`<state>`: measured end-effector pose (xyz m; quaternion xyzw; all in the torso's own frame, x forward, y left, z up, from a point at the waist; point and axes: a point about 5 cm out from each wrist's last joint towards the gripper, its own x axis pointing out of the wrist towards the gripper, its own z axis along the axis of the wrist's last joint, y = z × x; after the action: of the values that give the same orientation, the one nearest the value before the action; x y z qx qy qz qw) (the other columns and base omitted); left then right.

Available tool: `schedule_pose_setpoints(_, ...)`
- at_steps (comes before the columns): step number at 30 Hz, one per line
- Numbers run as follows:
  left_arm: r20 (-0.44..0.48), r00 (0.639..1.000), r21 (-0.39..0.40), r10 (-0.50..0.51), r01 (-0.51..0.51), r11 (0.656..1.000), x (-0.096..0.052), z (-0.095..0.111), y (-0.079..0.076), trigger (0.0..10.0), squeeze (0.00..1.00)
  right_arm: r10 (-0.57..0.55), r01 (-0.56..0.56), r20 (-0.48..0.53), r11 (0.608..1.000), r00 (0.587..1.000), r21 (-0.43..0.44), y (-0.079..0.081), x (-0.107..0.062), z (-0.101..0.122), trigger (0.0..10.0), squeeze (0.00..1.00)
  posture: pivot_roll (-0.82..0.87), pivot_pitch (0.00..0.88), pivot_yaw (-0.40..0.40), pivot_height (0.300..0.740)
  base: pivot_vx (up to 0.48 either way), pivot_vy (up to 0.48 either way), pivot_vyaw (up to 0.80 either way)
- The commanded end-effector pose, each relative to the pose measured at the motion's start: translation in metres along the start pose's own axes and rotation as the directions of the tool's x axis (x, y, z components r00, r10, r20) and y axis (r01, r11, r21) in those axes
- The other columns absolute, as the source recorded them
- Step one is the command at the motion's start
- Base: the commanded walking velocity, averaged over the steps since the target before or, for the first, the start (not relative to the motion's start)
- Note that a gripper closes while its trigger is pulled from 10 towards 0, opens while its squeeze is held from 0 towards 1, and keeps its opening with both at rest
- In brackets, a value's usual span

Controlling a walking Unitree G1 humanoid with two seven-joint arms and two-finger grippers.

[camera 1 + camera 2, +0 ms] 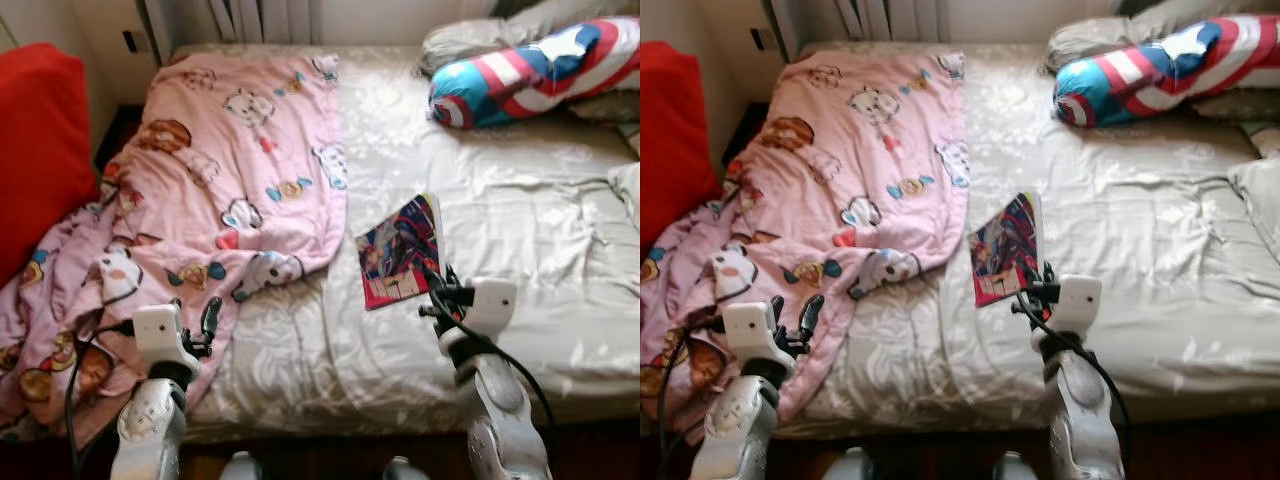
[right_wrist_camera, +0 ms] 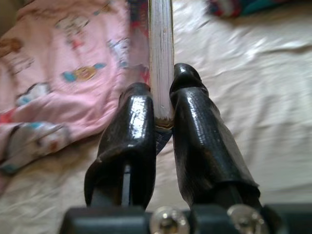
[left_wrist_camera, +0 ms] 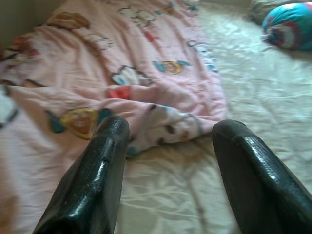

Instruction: Clean up the room

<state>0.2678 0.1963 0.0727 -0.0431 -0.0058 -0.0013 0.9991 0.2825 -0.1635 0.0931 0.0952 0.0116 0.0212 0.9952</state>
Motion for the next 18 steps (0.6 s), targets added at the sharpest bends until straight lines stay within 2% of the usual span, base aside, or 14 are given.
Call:
schedule_pose_setpoints(1, -0.012, 1.000, 0.030, 0.017, -0.016, 0.999, -0.0033, -0.0011, 0.0067, 10.0, 0.00, 0.005, -0.005, 0.042, 1.000, 0.999, 0.011, 0.0026, 0.0009, 0.0070, 10.0, 0.00, 0.06, 0.202, -0.063, 0.714, 0.000, -0.360, 0.00)
schedule_pose_setpoints(18, -0.015, 1.000, 0.031, 0.007, -0.006, 1.000, -0.0026, -0.0007, 0.0051, 10.0, 0.00, 0.012, -0.013, 0.035, 1.000, 0.999, 0.010, 0.0049, 0.0013, 0.0061, 10.0, 0.00, 0.05, 0.206, -0.060, 0.714, 0.000, -0.361, 0.00)
